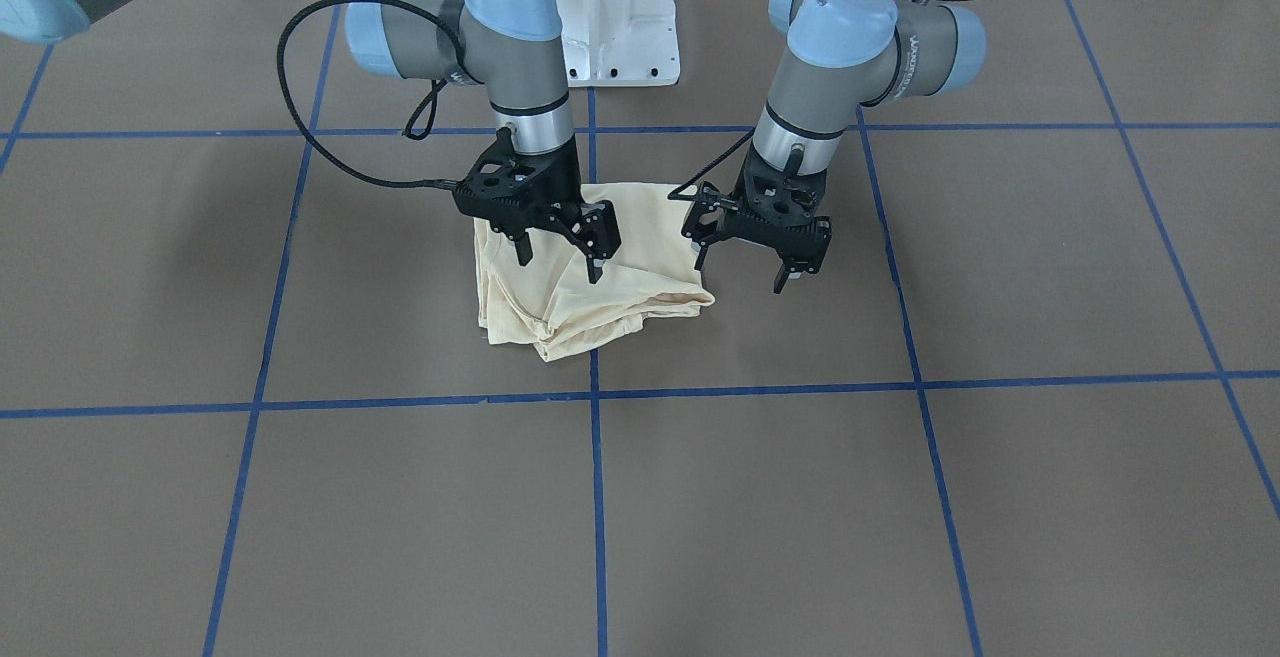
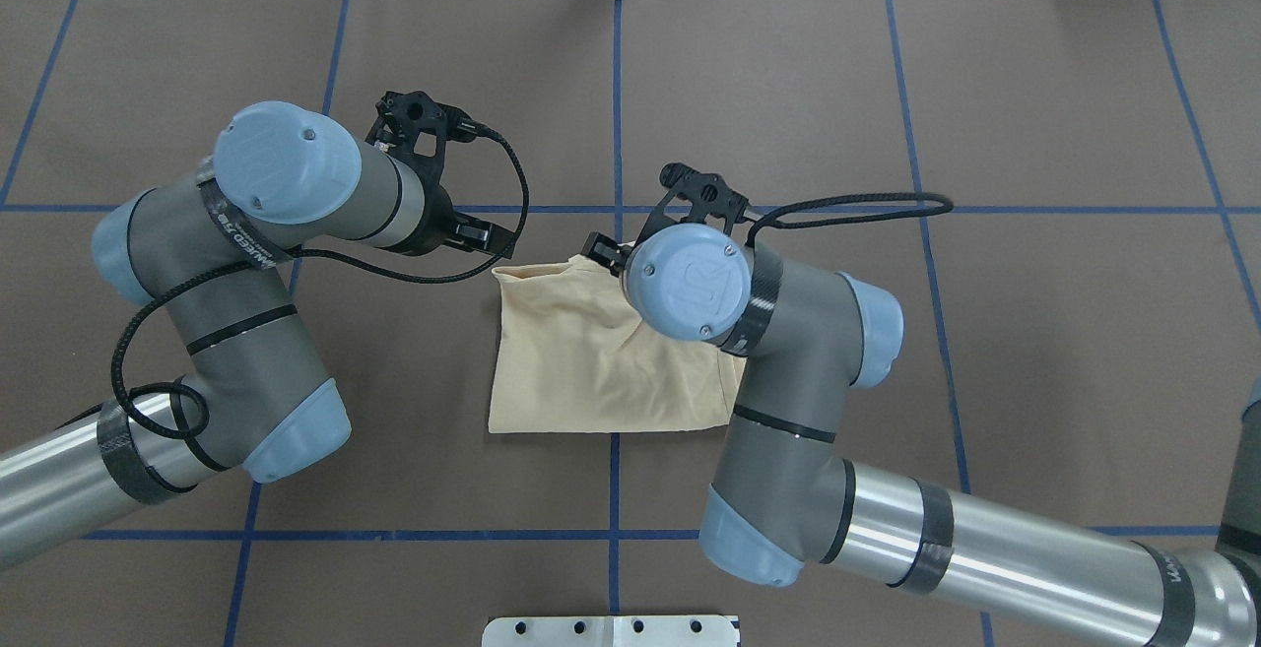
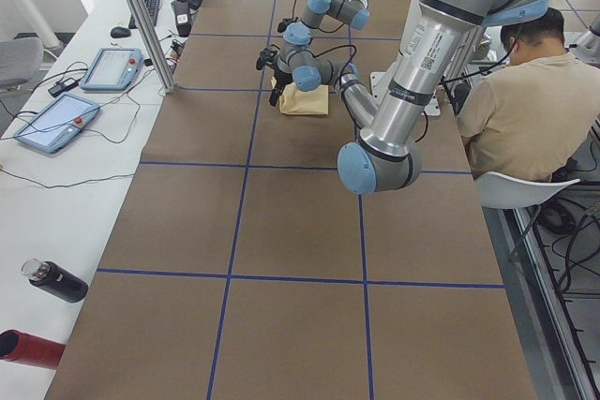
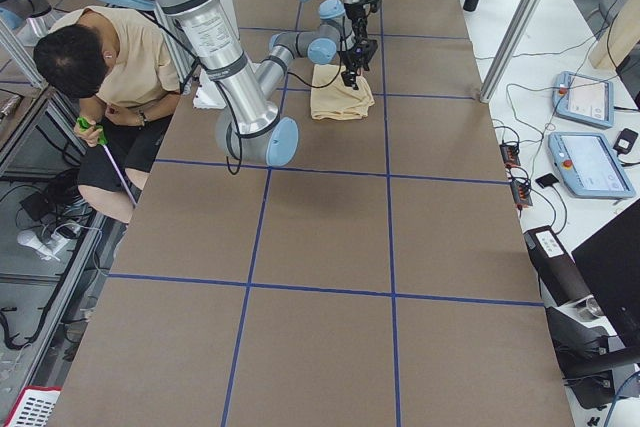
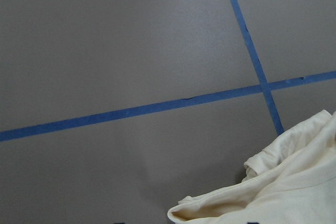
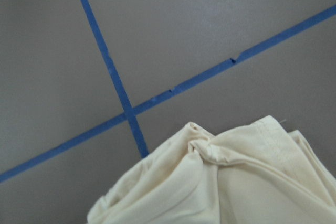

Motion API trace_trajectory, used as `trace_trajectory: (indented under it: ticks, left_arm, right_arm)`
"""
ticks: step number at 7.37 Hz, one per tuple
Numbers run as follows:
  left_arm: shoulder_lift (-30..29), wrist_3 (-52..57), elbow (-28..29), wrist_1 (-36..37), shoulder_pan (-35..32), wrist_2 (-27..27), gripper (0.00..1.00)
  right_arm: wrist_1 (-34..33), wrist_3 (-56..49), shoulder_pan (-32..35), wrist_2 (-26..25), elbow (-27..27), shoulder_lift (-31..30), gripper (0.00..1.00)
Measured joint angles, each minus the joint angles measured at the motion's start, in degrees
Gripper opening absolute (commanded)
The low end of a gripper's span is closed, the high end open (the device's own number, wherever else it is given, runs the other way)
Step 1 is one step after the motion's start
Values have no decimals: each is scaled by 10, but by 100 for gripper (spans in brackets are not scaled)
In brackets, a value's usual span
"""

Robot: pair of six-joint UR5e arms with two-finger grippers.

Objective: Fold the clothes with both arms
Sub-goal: 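Open both grippers and raise them off the folded shirt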

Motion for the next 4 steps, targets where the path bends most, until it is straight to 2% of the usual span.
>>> trace_trajectory:
  ticks: [2,4]
  left_arm:
    - [3,6,0,0,-2,-1,100]
    - [3,5,-1,-1,-2,-1,100]
  right_arm:
    - [-1,-44,-18,-22,-72,28,100]
    - [-26,-127,1,-28,-104,45,100]
